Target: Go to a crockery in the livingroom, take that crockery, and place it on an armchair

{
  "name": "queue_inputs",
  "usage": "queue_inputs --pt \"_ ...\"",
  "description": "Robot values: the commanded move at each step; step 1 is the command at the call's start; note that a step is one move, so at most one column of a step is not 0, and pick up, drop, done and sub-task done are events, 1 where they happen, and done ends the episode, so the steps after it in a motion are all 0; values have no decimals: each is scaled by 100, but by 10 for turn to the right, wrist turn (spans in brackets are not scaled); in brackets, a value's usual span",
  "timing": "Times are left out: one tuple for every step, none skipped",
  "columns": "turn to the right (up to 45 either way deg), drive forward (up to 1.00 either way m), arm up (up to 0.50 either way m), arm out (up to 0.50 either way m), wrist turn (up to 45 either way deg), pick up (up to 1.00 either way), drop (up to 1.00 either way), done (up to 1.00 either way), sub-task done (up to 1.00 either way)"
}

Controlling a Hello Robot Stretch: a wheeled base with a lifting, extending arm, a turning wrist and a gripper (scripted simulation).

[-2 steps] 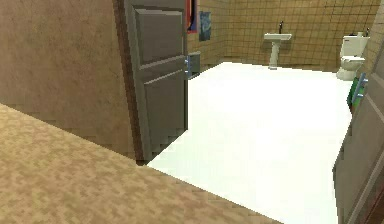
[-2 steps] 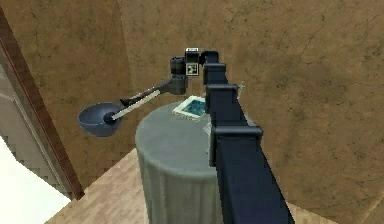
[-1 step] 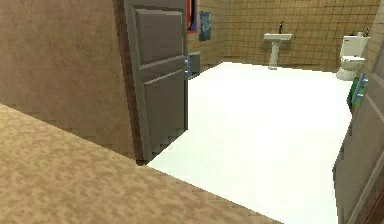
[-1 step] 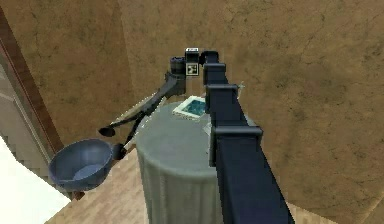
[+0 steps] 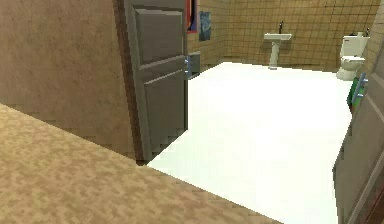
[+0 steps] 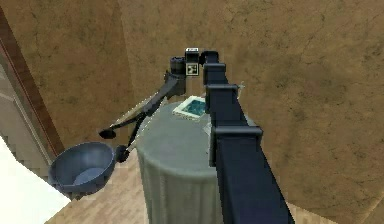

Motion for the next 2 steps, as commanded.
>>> queue_inputs --pt "0 0 0 -40 0 0 0 0 0" --pt "120 0 0 0 0 0 0 0 0"
